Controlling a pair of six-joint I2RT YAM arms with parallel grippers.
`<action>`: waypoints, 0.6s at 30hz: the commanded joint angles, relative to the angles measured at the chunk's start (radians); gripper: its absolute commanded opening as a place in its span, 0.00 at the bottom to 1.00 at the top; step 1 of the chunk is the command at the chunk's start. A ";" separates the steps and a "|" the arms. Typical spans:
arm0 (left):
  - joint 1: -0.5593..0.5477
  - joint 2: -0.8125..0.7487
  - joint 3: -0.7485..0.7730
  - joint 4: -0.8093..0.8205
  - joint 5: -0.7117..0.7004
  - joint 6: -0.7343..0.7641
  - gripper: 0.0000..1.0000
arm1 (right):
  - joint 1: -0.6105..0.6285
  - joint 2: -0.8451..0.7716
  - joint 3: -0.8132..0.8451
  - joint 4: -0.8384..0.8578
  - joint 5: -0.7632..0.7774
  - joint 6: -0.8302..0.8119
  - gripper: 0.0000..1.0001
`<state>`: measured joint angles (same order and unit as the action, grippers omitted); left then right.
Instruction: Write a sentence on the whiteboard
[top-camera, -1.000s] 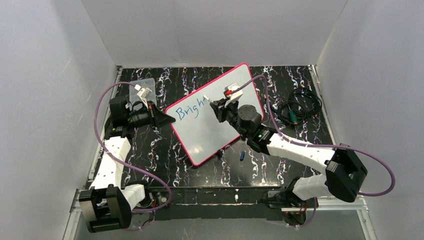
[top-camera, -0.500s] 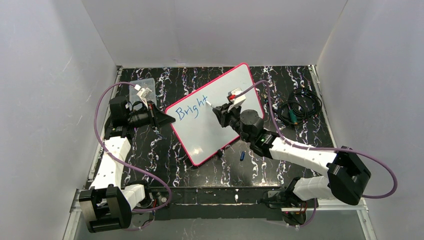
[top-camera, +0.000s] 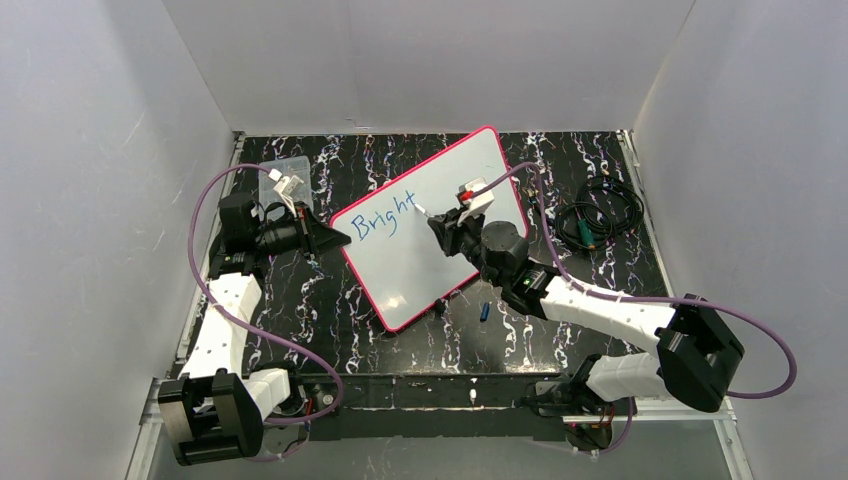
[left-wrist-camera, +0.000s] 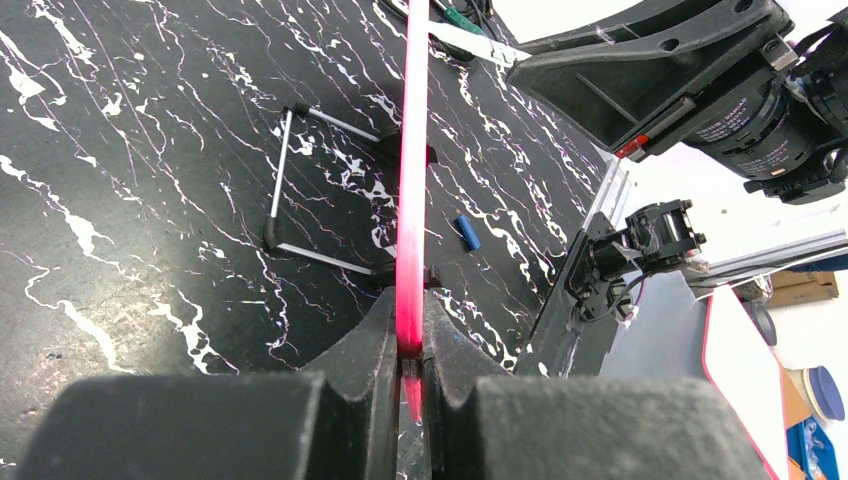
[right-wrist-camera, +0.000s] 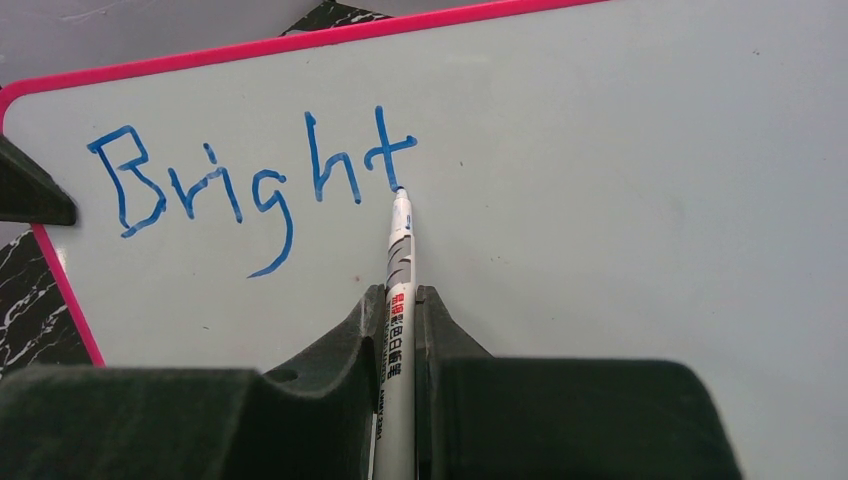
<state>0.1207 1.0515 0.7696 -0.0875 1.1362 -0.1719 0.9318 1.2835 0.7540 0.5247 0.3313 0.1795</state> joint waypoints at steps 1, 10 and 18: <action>0.001 -0.035 0.012 0.031 0.033 0.028 0.00 | -0.002 -0.013 0.010 -0.033 0.071 -0.026 0.01; 0.001 -0.036 0.012 0.031 0.032 0.029 0.00 | -0.002 -0.076 0.051 -0.028 0.022 -0.058 0.01; 0.002 -0.045 0.008 0.034 0.030 0.027 0.00 | -0.005 -0.158 0.086 -0.120 -0.050 -0.066 0.01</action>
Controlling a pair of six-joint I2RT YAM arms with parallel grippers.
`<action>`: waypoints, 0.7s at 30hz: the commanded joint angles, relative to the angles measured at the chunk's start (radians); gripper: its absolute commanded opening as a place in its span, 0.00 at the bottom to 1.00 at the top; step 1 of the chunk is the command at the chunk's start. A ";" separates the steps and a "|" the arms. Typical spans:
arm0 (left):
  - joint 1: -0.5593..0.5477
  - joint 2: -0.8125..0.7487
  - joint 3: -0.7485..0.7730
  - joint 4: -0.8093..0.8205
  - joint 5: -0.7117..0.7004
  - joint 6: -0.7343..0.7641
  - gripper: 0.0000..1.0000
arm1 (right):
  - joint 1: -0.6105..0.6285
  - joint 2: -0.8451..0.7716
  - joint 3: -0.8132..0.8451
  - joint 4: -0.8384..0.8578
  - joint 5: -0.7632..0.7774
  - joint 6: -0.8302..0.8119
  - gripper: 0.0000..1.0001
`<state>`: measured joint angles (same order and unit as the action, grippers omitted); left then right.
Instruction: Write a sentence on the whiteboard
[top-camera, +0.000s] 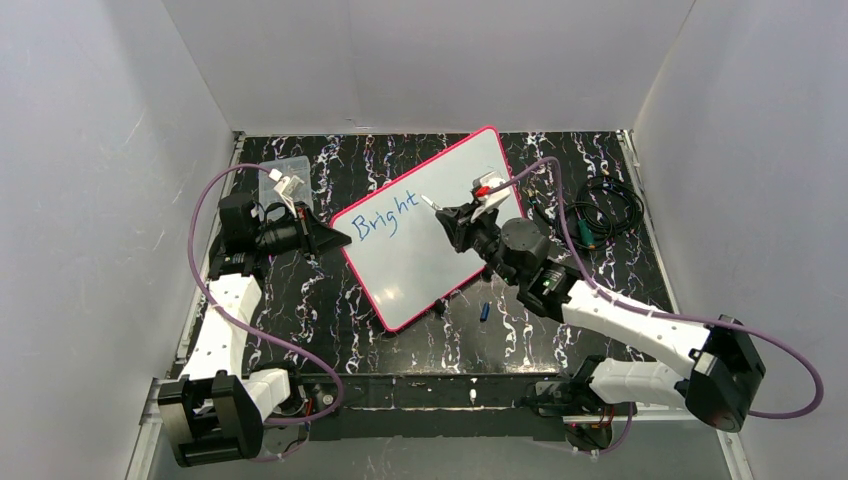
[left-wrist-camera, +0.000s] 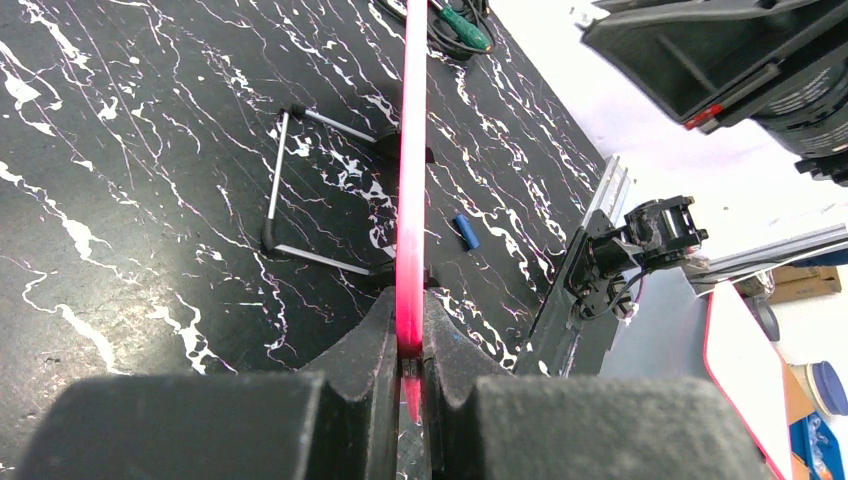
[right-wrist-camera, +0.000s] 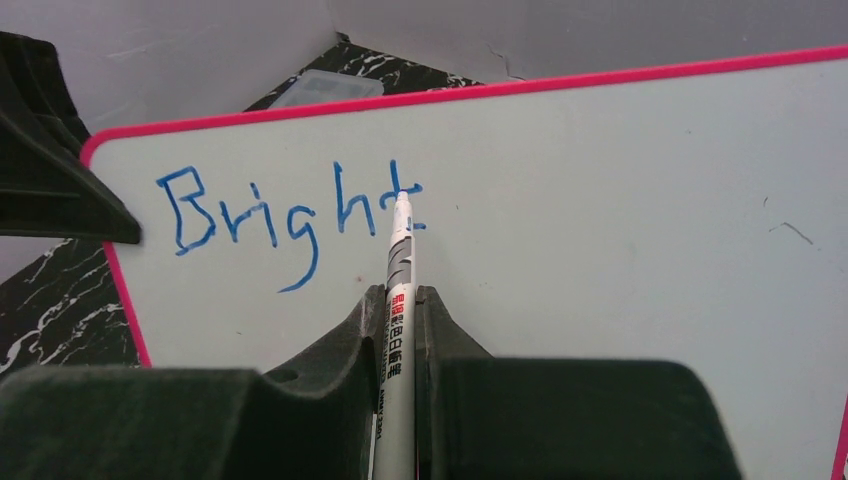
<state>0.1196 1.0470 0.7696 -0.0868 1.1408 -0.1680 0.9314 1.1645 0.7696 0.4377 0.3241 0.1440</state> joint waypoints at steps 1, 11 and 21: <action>0.002 -0.038 0.009 0.034 0.027 0.022 0.00 | -0.008 -0.040 0.079 -0.049 -0.055 -0.035 0.01; 0.003 -0.050 0.005 0.036 0.024 0.018 0.00 | -0.145 -0.051 0.105 -0.143 -0.252 -0.047 0.01; 0.003 -0.052 0.005 0.036 0.002 0.017 0.00 | -0.249 -0.003 0.100 -0.117 -0.358 -0.041 0.01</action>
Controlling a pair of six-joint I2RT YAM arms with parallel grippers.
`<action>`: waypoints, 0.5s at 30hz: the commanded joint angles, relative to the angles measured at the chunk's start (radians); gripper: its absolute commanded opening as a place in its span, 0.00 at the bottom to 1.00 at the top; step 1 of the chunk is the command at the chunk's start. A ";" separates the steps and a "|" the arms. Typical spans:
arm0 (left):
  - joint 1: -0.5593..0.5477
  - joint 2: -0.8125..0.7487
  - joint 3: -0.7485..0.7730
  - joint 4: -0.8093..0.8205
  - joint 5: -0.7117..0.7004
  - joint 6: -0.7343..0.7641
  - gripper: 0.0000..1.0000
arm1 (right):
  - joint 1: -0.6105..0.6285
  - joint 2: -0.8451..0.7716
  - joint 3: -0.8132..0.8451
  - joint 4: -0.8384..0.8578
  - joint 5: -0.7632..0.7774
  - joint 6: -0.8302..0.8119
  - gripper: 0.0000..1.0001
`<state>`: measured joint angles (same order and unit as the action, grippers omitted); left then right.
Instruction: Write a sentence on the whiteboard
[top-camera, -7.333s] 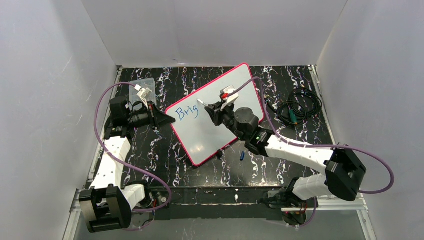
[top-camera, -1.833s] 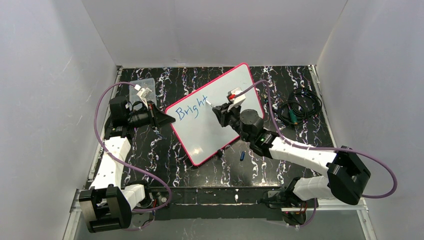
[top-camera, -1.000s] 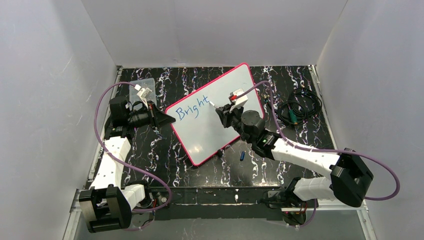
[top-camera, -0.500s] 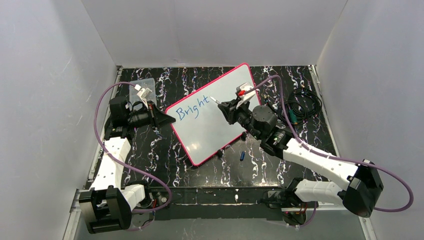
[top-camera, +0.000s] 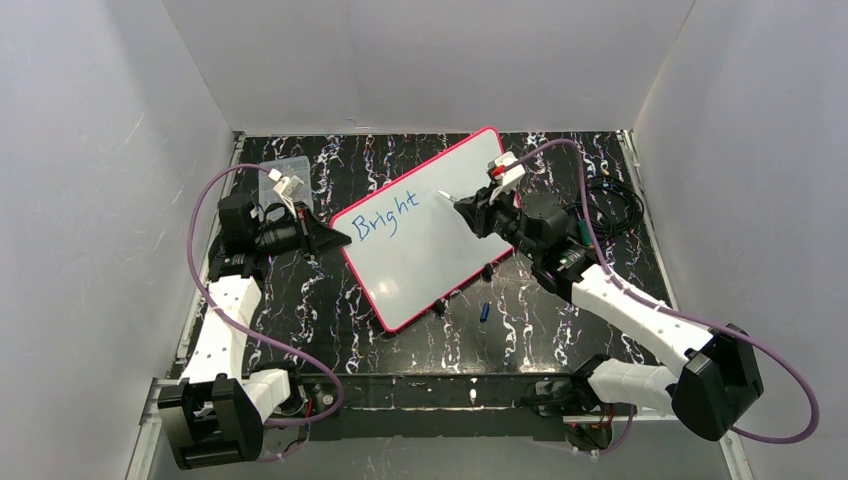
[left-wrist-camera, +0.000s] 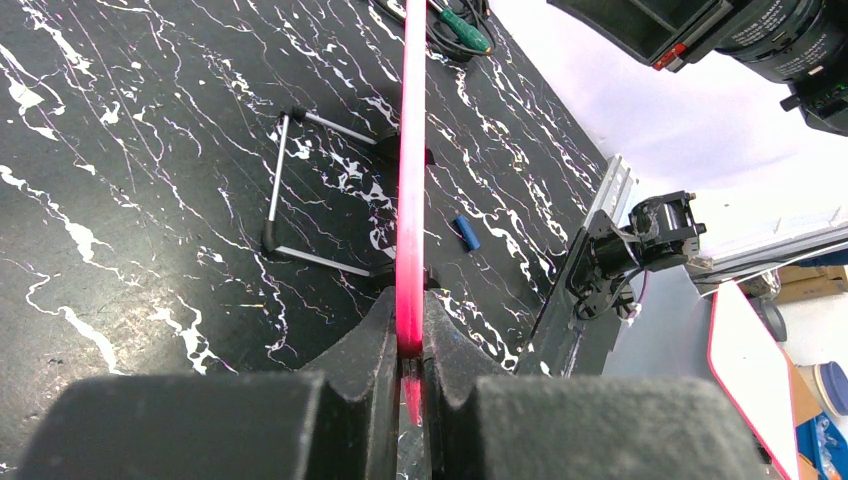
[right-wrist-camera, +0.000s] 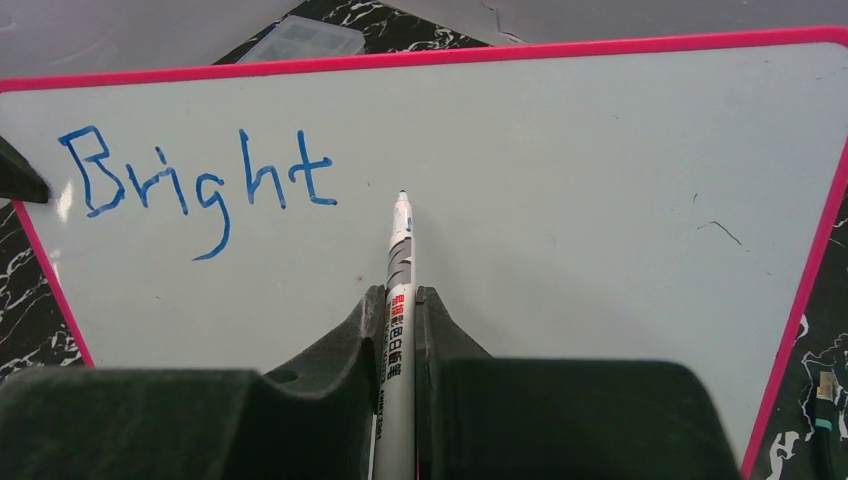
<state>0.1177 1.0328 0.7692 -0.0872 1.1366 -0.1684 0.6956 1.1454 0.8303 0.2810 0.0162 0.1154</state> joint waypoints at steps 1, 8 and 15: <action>0.004 -0.036 0.005 0.037 0.007 0.019 0.00 | -0.017 0.019 0.037 0.046 -0.050 -0.014 0.01; 0.005 -0.036 0.007 0.037 0.012 0.020 0.00 | -0.025 0.047 0.039 0.066 -0.045 -0.022 0.01; 0.004 -0.031 0.008 0.037 0.018 0.021 0.00 | -0.024 0.052 0.025 0.140 -0.022 -0.004 0.01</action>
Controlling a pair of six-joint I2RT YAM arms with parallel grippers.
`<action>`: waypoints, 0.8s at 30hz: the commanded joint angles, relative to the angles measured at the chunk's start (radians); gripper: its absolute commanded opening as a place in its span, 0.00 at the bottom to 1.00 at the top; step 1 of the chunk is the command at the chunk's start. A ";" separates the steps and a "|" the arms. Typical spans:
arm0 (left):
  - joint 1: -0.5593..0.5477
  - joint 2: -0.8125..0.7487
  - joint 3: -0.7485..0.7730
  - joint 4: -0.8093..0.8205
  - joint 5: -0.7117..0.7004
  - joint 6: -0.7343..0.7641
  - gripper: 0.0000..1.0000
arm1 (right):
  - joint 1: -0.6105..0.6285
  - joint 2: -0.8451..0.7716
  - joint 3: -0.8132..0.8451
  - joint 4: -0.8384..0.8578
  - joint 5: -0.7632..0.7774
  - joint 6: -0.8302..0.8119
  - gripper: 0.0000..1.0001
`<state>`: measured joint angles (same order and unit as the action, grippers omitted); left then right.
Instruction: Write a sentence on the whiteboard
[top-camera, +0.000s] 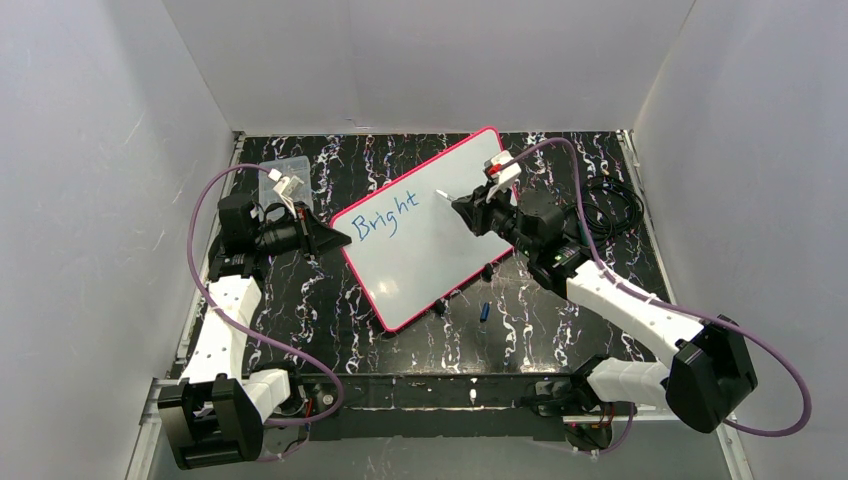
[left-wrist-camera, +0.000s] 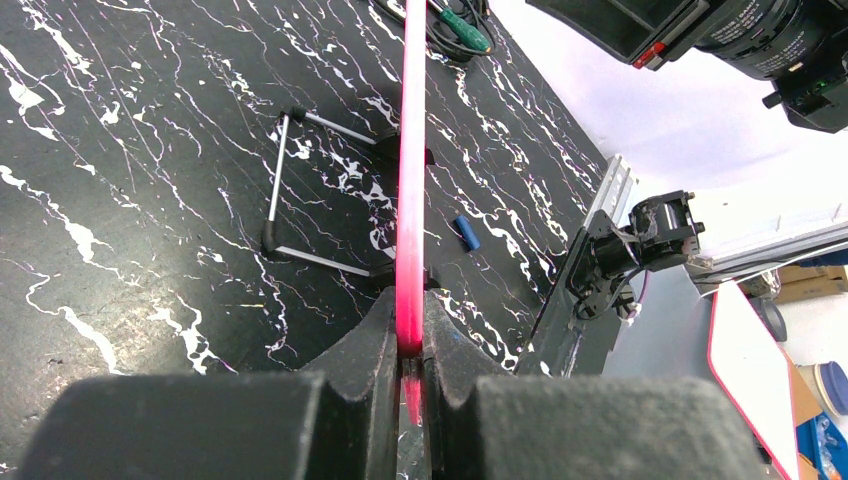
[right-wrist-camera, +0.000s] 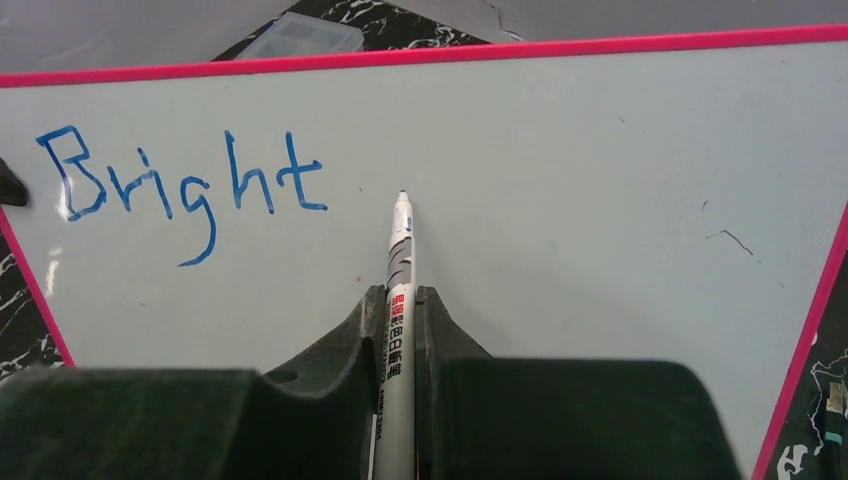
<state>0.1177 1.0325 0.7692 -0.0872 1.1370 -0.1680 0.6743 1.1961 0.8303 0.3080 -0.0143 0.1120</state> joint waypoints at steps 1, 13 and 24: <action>0.004 -0.031 0.008 0.037 0.018 0.020 0.00 | -0.002 0.004 0.026 0.120 0.008 0.001 0.01; 0.005 -0.032 0.008 0.043 0.027 0.019 0.00 | -0.004 0.063 0.044 0.151 0.039 0.002 0.01; 0.004 -0.032 0.008 0.044 0.027 0.018 0.00 | -0.003 0.030 -0.040 0.140 0.036 0.046 0.01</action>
<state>0.1177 1.0325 0.7692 -0.0864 1.1370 -0.1719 0.6743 1.2552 0.8112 0.4210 0.0158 0.1352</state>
